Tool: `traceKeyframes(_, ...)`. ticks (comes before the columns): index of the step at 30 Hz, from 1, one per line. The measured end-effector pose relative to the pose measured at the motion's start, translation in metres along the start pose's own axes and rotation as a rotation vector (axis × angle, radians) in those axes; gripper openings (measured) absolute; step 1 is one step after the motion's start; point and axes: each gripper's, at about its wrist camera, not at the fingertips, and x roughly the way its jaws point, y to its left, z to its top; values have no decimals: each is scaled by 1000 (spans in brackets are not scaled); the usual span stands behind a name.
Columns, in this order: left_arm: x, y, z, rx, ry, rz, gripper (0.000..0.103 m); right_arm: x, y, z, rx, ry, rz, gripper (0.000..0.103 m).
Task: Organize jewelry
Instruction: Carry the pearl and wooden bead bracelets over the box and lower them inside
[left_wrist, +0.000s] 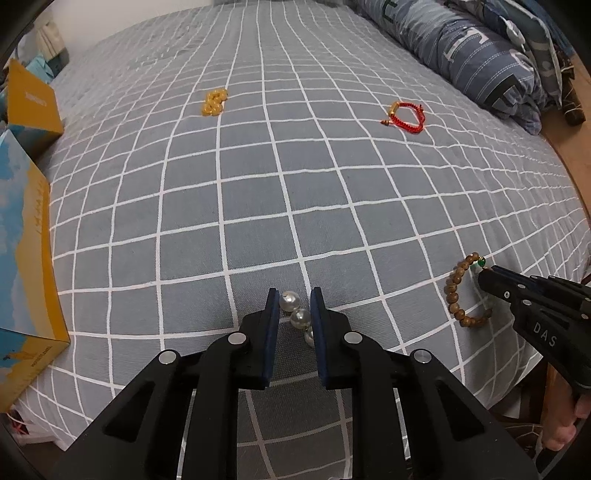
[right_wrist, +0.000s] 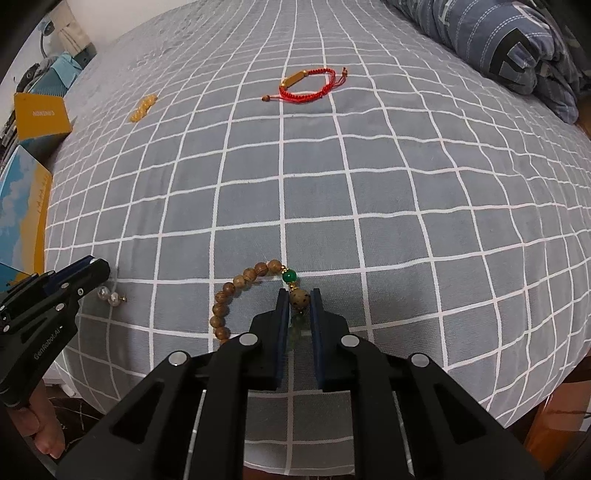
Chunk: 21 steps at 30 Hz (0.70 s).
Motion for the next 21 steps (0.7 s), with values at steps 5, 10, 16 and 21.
traceKeyframes(5, -8, 1, 1, -2, -20, -1, 17, -10, -2, 1, 6, -23, 13, 11)
traceKeyframes(10, -21, 4, 0, -2, -51, 2, 17, -19, -1, 3, 9, -61, 41, 11)
traceKeyframes(16, -45, 6, 2, -1, -109, -6, 17, -33, 2, 5, 15, -118, 84, 11)
traceKeyframes(21, -59, 10, 5, -7, -145, -2, 17, -49, 7, 8, 17, -180, 109, 11)
